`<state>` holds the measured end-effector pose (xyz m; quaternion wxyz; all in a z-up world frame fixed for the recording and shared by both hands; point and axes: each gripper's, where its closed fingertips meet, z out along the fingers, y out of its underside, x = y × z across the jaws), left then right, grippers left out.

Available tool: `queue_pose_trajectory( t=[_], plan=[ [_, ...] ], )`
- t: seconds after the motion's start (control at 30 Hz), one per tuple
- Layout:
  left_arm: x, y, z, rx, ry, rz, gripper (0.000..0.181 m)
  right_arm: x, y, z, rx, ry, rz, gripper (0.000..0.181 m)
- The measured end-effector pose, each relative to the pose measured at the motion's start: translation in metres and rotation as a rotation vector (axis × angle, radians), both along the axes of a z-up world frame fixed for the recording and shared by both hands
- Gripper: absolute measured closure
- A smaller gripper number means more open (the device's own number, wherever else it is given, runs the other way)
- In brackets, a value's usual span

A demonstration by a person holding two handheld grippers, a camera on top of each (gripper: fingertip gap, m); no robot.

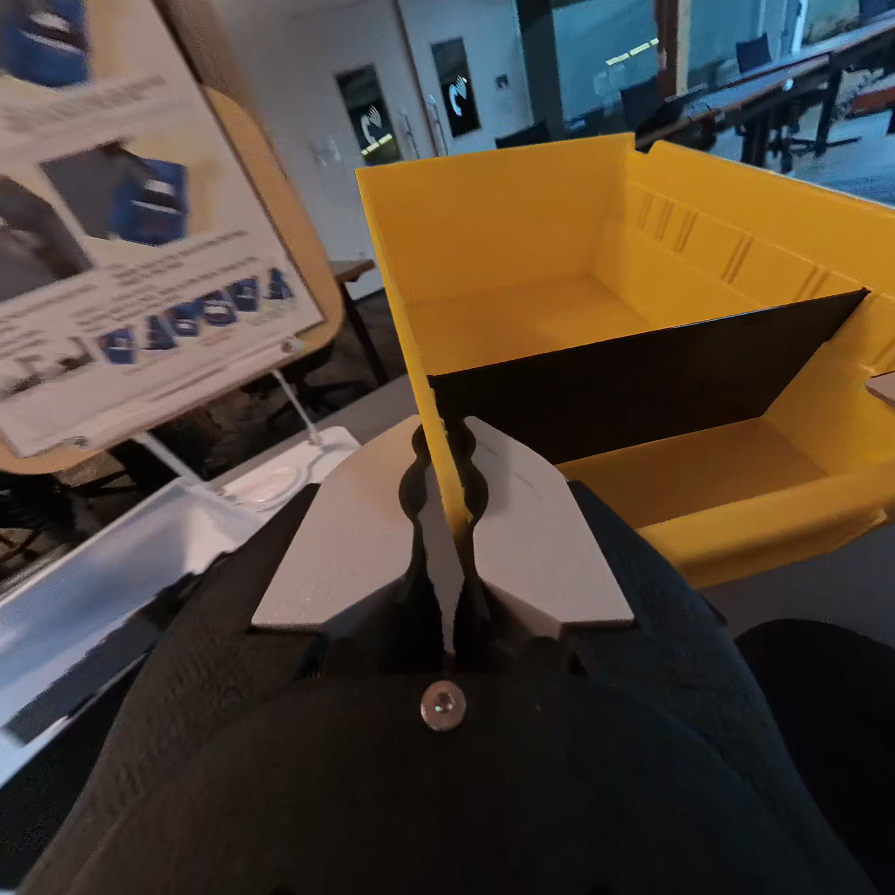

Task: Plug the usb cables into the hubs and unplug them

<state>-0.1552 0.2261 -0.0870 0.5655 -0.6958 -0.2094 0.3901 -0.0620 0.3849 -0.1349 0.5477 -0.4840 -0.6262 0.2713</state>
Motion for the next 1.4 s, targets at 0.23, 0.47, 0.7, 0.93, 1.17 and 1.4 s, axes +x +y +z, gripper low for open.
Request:
queue_pose_trajectory(
  t=[0.23, 0.47, 0.7, 0.93, 1.17, 1.4],
  plan=[
    [-0.02, 0.049, -0.068, -0.039, -0.151, -0.061, 0.171, -0.004, 0.038, -0.052, -0.022, -0.104, -0.058, 0.16],
    [-0.025, 0.051, -0.093, -0.061, -0.219, -0.097, 0.167, -0.009, 0.039, -0.066, -0.018, -0.163, -0.068, 0.16],
    [0.003, 0.052, -0.096, -0.197, -0.271, -0.308, 0.098, -0.008, 0.044, -0.057, -0.055, -0.141, -0.048, 0.135],
    [0.046, -0.054, -0.082, -0.513, -0.046, -0.294, 0.117, 0.016, -0.004, 0.015, 0.319, 0.089, 0.291, 0.132],
    [0.028, -0.115, -0.14, -0.866, -0.043, -0.206, 0.129, -0.011, -0.084, -0.064, 0.589, -0.338, 0.592, 0.136],
    [-0.009, -0.165, -0.156, -1.099, -0.128, -0.035, 0.149, -0.039, -0.079, -0.099, 0.689, -0.545, 0.552, 0.148]
  ],
)
